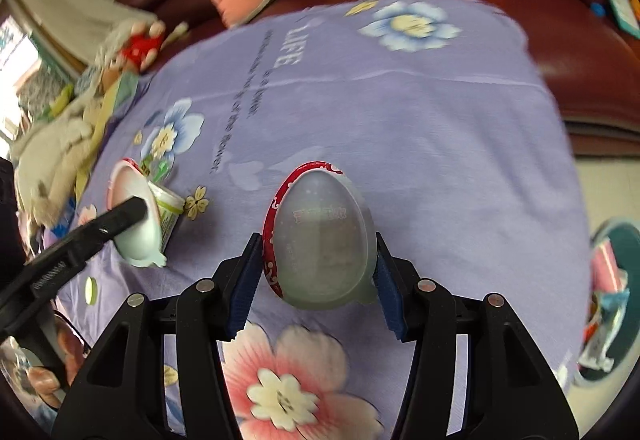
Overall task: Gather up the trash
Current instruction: 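Carry the white-red cup in both tools over the teal bin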
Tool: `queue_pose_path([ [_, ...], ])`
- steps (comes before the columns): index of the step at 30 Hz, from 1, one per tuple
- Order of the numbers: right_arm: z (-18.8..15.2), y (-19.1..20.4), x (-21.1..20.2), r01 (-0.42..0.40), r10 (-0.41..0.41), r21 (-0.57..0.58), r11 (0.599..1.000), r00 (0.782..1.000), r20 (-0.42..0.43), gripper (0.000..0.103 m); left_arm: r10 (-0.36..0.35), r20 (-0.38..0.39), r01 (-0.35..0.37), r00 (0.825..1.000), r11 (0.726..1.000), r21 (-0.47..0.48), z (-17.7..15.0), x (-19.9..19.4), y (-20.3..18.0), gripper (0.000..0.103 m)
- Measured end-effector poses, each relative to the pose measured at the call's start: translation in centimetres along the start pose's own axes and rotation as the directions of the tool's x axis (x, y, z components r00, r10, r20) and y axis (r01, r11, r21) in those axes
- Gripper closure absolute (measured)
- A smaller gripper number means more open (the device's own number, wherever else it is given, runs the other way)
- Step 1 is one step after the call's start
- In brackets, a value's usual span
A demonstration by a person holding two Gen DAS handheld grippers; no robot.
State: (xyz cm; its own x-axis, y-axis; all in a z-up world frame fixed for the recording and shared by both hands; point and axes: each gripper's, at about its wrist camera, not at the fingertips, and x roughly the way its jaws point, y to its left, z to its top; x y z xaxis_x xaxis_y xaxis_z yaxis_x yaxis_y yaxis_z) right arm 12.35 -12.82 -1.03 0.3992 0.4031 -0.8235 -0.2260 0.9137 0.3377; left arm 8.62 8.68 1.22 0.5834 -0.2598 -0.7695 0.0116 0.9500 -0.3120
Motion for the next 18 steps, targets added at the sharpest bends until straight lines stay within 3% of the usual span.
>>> queue_pose_path([
  [11,-3.3,-8.4,-8.3,0.034,-0.051,0.133,0.991,0.990,0.130,0.052,-0.056,-0.024,0.059,0.998,0.985,0.164,-1.4,1.2,-10.6,0.097],
  [18,-6.2,-14.2,-13.4,0.070,-0.113,0.223,0.972,0.976,0.188,0.052,-0.085,-0.063,0.099,0.994,0.959,0.264,-2.7,3.1,-17.1,0.097],
])
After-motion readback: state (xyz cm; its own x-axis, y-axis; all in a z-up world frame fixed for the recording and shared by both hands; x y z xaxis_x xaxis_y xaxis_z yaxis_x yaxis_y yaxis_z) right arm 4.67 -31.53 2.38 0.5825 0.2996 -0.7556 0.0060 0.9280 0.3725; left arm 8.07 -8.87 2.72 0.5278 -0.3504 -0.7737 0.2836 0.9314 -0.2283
